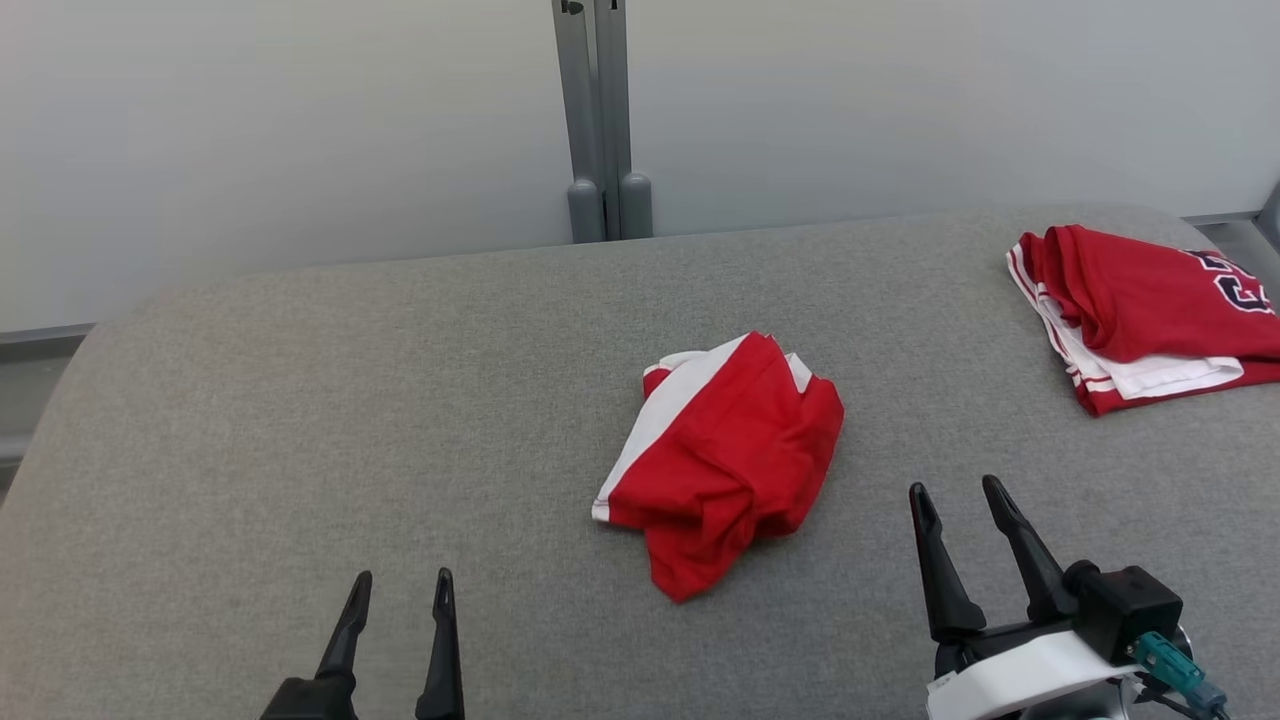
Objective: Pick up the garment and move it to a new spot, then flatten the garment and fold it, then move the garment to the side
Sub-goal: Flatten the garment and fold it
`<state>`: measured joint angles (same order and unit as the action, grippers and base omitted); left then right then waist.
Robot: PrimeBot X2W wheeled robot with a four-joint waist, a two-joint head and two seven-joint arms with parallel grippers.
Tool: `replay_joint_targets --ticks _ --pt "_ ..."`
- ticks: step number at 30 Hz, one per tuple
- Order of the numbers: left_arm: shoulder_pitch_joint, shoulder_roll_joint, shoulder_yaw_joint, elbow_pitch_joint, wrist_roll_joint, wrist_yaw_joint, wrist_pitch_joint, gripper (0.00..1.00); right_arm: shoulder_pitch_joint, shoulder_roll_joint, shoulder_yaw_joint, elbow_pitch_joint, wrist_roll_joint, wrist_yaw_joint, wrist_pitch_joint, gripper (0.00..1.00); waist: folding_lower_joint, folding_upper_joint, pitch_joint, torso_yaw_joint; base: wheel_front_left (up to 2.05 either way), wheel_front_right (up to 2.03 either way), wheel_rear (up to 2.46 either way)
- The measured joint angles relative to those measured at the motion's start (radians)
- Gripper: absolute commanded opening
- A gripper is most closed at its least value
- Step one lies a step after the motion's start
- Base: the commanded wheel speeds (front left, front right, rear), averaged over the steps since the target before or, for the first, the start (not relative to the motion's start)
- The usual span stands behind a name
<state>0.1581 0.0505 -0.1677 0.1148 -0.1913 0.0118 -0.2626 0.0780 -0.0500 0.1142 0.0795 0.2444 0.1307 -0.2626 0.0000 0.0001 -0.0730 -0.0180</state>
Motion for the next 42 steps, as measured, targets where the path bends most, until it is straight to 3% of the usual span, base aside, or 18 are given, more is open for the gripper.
replay_joint_targets --ticks 11,28,35,36,37,38,42 --pt "-0.142 0.0 -0.088 0.066 0.021 -0.057 0.0 1.0 -0.01 0.0 0.005 -0.008 -0.012 0.0 0.0 1.0 0.0 0.0 0.053 -0.001 0.0 0.0 0.0" --pt "-0.563 -0.002 -0.248 0.45 -0.029 -0.116 -0.001 1.0 -0.167 -0.004 -0.022 -0.091 -0.035 0.0 0.0 1.0 0.0 0.0 0.29 -0.057 0.0 0.0 0.0" --pt "-0.648 -0.002 -0.32 0.633 -0.131 -0.135 0.007 1.0 -0.189 -0.003 -0.019 -0.101 -0.023 0.0 0.0 1.0 0.0 0.0 0.366 -0.1 0.0 0.0 0.0" --pt "-0.657 -0.002 -0.338 0.648 -0.151 -0.136 0.013 0.89 -0.19 -0.003 -0.022 -0.101 -0.022 0.0 0.0 1.0 0.0 0.0 0.374 -0.106 0.0 0.0 0.0" --pt "-0.668 -0.002 -0.353 0.656 -0.17 -0.136 0.01 0.12 -0.191 -0.003 -0.025 -0.102 -0.021 0.0 0.0 1.0 0.0 0.0 0.381 -0.11 0.0 0.0 0.0" --pt "-0.68 -0.001 -0.365 0.659 -0.182 -0.137 0.007 0.0 -0.191 -0.003 -0.026 -0.103 -0.021 0.0 0.0 1.0 0.0 0.0 0.388 -0.113 0.0 0.0 0.0" --pt "-0.688 -0.002 -0.424 0.629 -0.276 -0.14 0.005 0.0 -0.191 -0.003 -0.033 -0.103 -0.02 0.0 0.0 1.0 0.0 0.0 0.396 -0.113 0.0 0.0 0.0"
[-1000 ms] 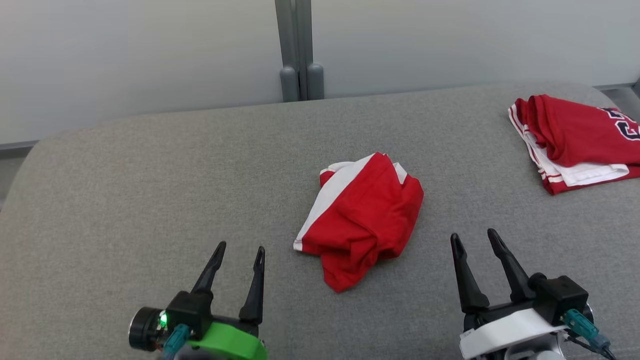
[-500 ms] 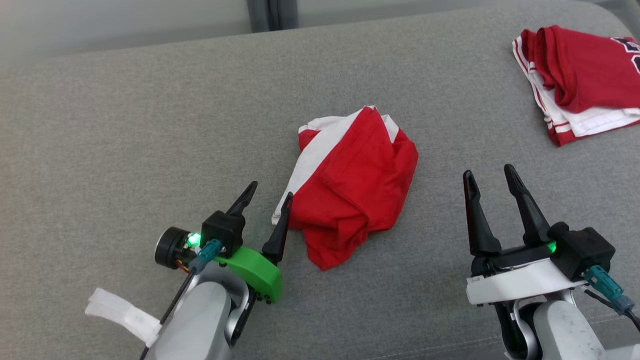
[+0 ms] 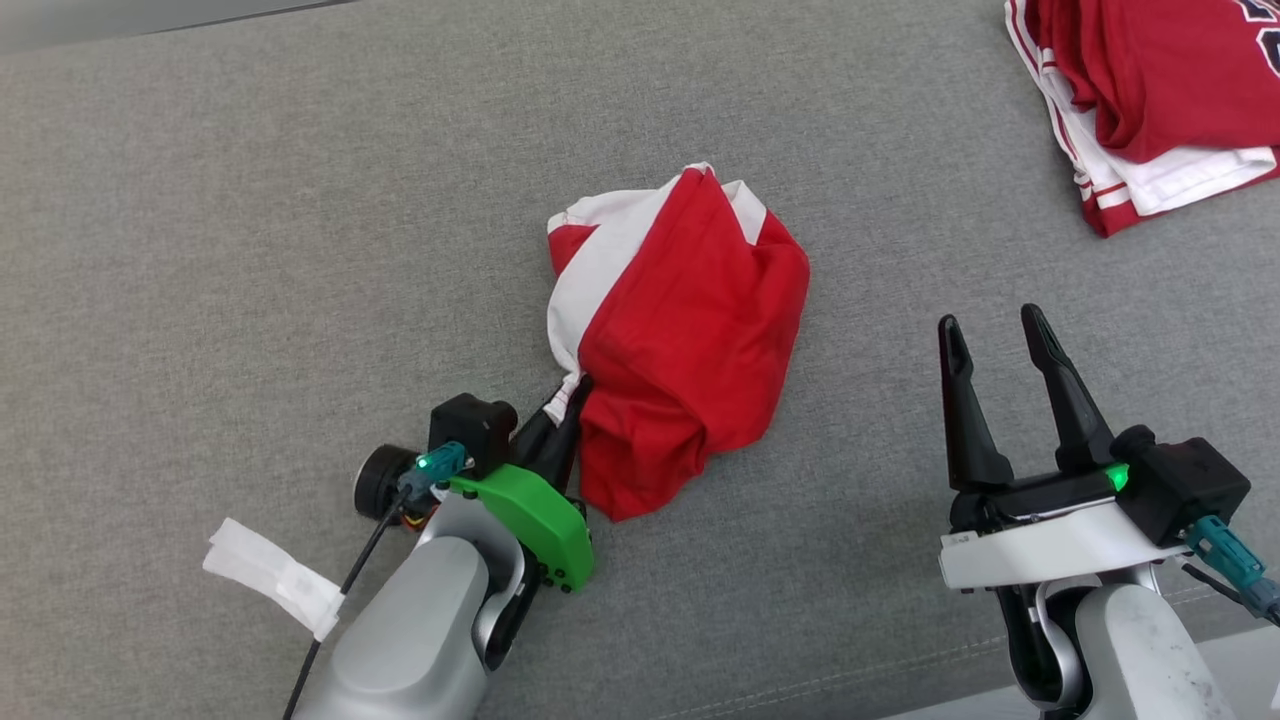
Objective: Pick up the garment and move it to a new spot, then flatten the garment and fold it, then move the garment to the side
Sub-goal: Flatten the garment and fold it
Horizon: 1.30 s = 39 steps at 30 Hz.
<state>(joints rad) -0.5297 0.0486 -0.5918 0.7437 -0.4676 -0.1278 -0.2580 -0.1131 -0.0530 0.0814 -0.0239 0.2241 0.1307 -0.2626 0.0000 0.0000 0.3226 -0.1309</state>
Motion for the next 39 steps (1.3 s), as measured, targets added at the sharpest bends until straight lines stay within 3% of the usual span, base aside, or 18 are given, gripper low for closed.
replay_joint_targets --ticks 9,16,21,23,27,34,38,39 --pt "0.044 0.036 0.086 -0.294 -0.15 -0.001 -0.004 0.0 0.01 0.001 -0.006 0.007 0.0 0.0 0.0 1.0 0.0 0.0 -0.046 0.042 0.0 0.0 0.0" --pt "0.072 0.095 0.233 -0.52 -0.188 0.005 -0.004 0.0 0.042 0.002 -0.002 0.019 0.002 0.0 0.0 1.0 0.0 0.0 -0.113 0.076 0.0 0.0 0.0" --pt "0.101 0.105 0.247 -0.723 -0.221 0.029 0.036 0.0 0.057 0.002 -0.008 0.021 0.005 0.0 0.0 1.0 0.0 0.0 -0.152 0.096 0.0 0.0 0.0" --pt "0.111 0.089 0.204 -0.847 -0.231 0.041 0.093 0.0 0.065 0.002 -0.006 0.024 0.012 0.0 0.0 1.0 0.0 0.0 -0.165 0.108 0.0 0.0 0.0" --pt "0.125 0.036 0.08 -0.899 -0.275 0.045 0.187 0.0 0.063 0.003 0.007 0.025 0.02 0.0 0.0 1.0 0.0 0.0 -0.166 0.108 0.0 0.0 0.0" --pt "0.085 0.002 -0.115 -0.712 -0.296 0.079 0.18 0.0 0.021 0.003 0.011 0.016 0.036 0.0 0.0 1.0 0.0 0.0 -0.139 0.061 0.0 0.0 0.0" --pt "0.027 0.002 -0.261 -0.64 -0.462 0.101 0.116 0.0 0.003 0.003 -0.035 0.007 0.058 0.0 0.0 1.0 0.0 0.0 -0.112 0.01 0.0 0.0 0.0" --pt "0.013 0.001 -0.304 -0.625 -0.52 0.101 0.112 0.39 0.003 0.002 -0.047 0.007 0.062 0.0 0.0 1.0 0.0 0.0 -0.106 -0.003 0.0 0.0 0.0"
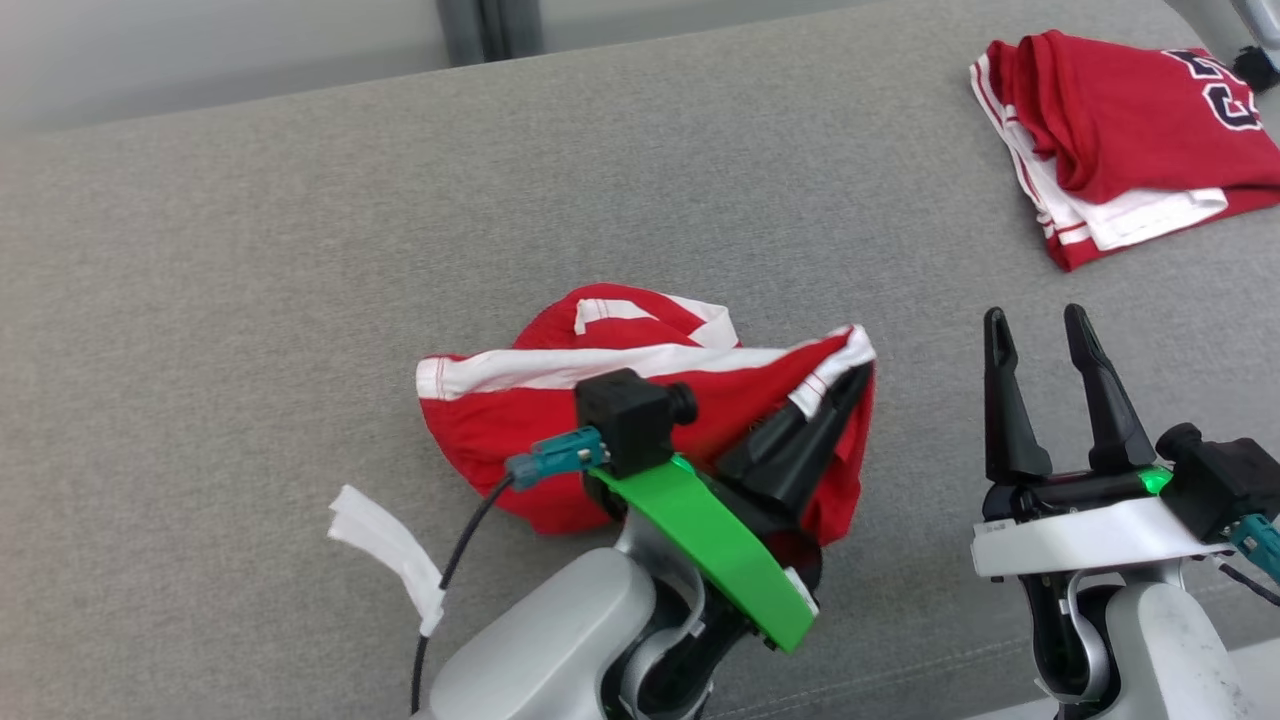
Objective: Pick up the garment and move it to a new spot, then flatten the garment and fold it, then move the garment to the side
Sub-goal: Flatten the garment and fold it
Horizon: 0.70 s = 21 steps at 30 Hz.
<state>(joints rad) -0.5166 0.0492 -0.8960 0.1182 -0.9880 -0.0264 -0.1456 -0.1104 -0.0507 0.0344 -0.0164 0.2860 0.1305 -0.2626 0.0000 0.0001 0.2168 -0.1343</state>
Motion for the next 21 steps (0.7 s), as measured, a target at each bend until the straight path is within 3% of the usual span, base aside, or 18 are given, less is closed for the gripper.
replay_joint_targets --ticks 1,6,11,17,21 --pt "-0.016 0.001 -0.039 0.011 -0.027 -0.003 -0.003 1.0 0.0 -0.001 -0.011 0.0 0.002 0.0 0.0 1.0 0.0 0.0 0.005 -0.012 0.0 0.0 0.0" --pt "-0.142 -0.001 -0.139 -0.013 -0.129 0.004 -0.068 1.0 0.006 0.0 -0.051 0.002 0.002 0.0 0.0 1.0 0.0 0.0 0.027 -0.072 0.0 0.0 0.0" --pt "-0.207 0.008 -0.141 -0.011 -0.062 0.066 -0.089 1.0 0.036 0.0 -0.066 0.003 0.002 0.0 0.0 1.0 0.0 0.0 0.029 -0.074 0.0 0.0 0.0" --pt "-0.216 0.189 -0.118 0.071 0.081 0.213 -0.092 1.0 0.048 0.001 -0.048 0.006 -0.001 0.0 0.0 1.0 0.0 0.0 0.004 -0.032 0.0 0.0 0.0" --pt "-0.228 0.239 -0.144 0.176 0.117 0.264 -0.01 1.0 0.043 0.001 -0.029 0.006 -0.008 0.0 0.0 1.0 0.0 0.0 -0.023 -0.003 0.0 0.0 0.0"
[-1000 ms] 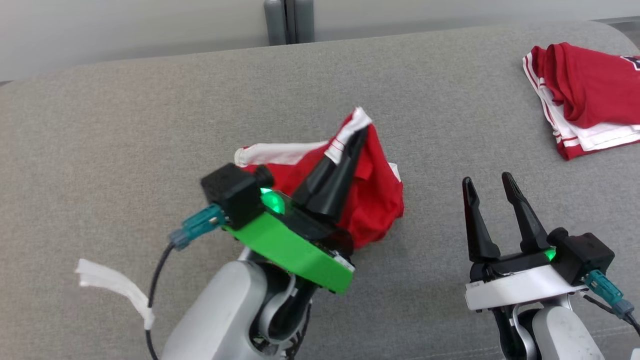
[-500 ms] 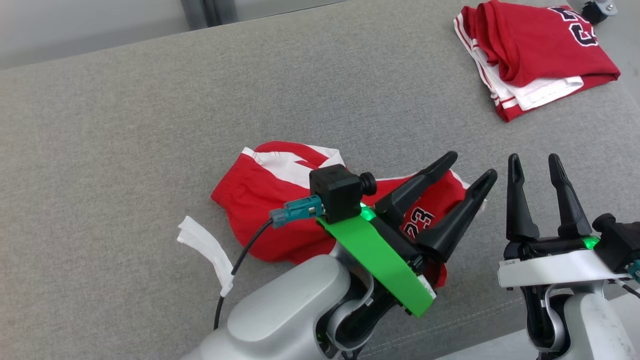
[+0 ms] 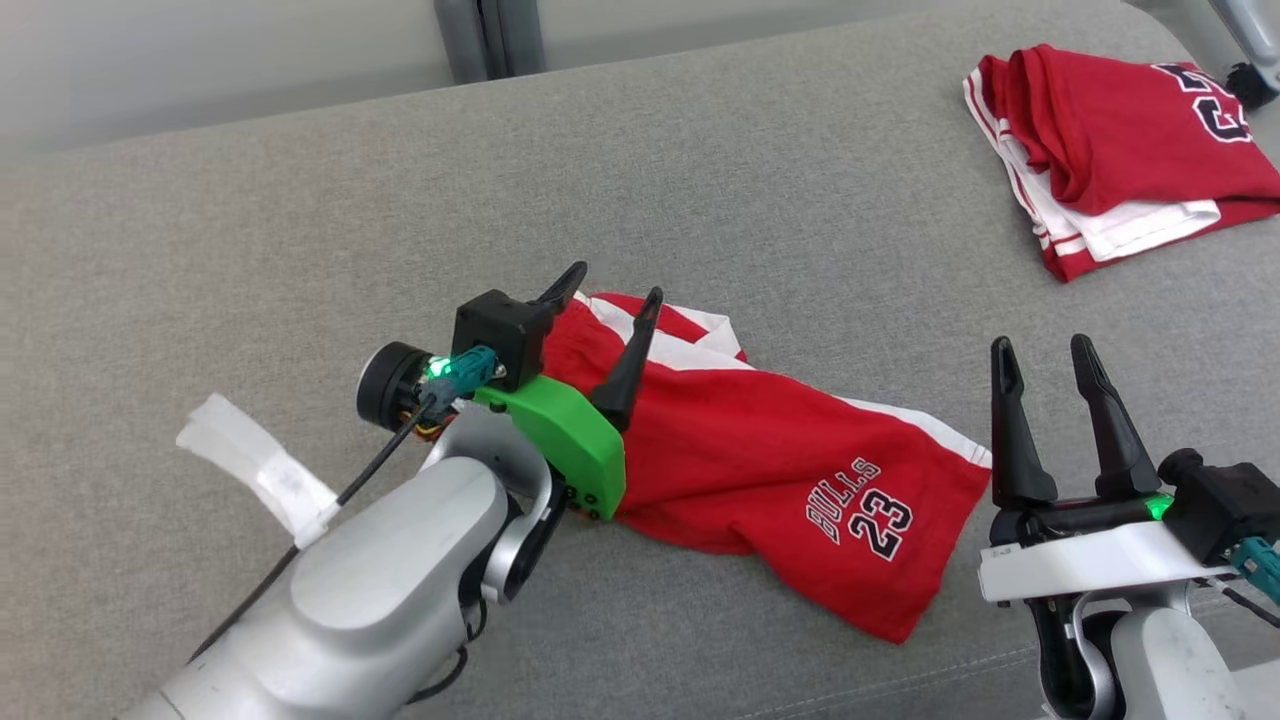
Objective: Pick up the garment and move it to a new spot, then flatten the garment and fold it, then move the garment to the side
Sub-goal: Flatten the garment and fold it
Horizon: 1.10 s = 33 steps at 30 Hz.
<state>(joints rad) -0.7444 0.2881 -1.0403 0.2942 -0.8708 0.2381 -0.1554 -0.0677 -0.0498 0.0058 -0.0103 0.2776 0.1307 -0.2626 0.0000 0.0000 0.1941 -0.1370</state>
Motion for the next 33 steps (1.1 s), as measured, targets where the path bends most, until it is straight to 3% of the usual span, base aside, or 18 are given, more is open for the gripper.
replay_joint_targets --ticks 5,9,12,15,16,17,20,23,28,33 --pt "-0.075 -0.024 -0.03 0.126 -0.017 -0.002 0.149 1.0 -0.003 0.0 0.011 0.001 -0.014 0.0 0.0 1.0 0.0 0.0 -0.016 0.012 0.0 0.0 0.0" --pt "-0.101 -0.037 -0.058 0.217 -0.053 -0.027 0.269 1.0 0.001 -0.001 0.0 0.001 -0.017 0.0 0.0 1.0 0.0 0.0 -0.009 0.001 0.0 0.0 0.0" --pt "-0.101 -0.029 -0.064 0.274 -0.059 -0.029 0.295 1.0 0.002 0.0 0.0 0.0 -0.017 0.0 0.0 1.0 0.0 0.0 -0.002 -0.003 0.0 0.0 0.0" --pt "-0.09 -0.029 -0.056 0.31 -0.084 -0.06 0.299 1.0 0.002 -0.001 -0.006 -0.001 -0.017 0.0 0.0 1.0 0.0 0.0 0.004 0.001 0.0 0.0 0.0" --pt "-0.082 -0.032 -0.048 0.315 -0.101 -0.076 0.29 0.4 0.002 -0.001 -0.007 -0.001 -0.016 0.0 0.0 1.0 0.0 0.0 0.006 0.004 0.0 0.0 0.0" --pt "-0.075 -0.035 -0.039 0.316 -0.117 -0.091 0.285 0.0 0.002 -0.001 -0.007 -0.002 -0.016 0.0 0.0 1.0 0.0 0.0 0.007 0.007 0.0 0.0 0.0" --pt "-0.048 -0.04 -0.018 0.307 -0.152 -0.144 0.251 0.0 0.001 0.0 -0.01 -0.006 -0.016 0.0 0.0 1.0 0.0 0.0 0.011 0.024 0.0 0.0 0.0" --pt "-0.023 -0.022 0.003 0.268 -0.155 -0.16 0.173 0.0 0.0 0.0 -0.015 -0.007 -0.016 0.0 0.0 1.0 0.0 0.0 0.01 0.041 0.0 0.0 0.0" --pt "0.089 0.053 0.015 0.128 -0.133 -0.127 0.071 0.0 0.002 0.0 -0.028 -0.016 -0.02 0.0 0.0 1.0 0.0 0.0 0.008 0.072 0.0 0.0 0.0" --pt "0.253 0.136 -0.005 -0.031 -0.178 -0.073 0.094 0.0 0.004 0.0 -0.031 -0.02 -0.025 0.0 0.0 1.0 0.0 0.0 0.012 0.099 0.0 0.0 0.0"
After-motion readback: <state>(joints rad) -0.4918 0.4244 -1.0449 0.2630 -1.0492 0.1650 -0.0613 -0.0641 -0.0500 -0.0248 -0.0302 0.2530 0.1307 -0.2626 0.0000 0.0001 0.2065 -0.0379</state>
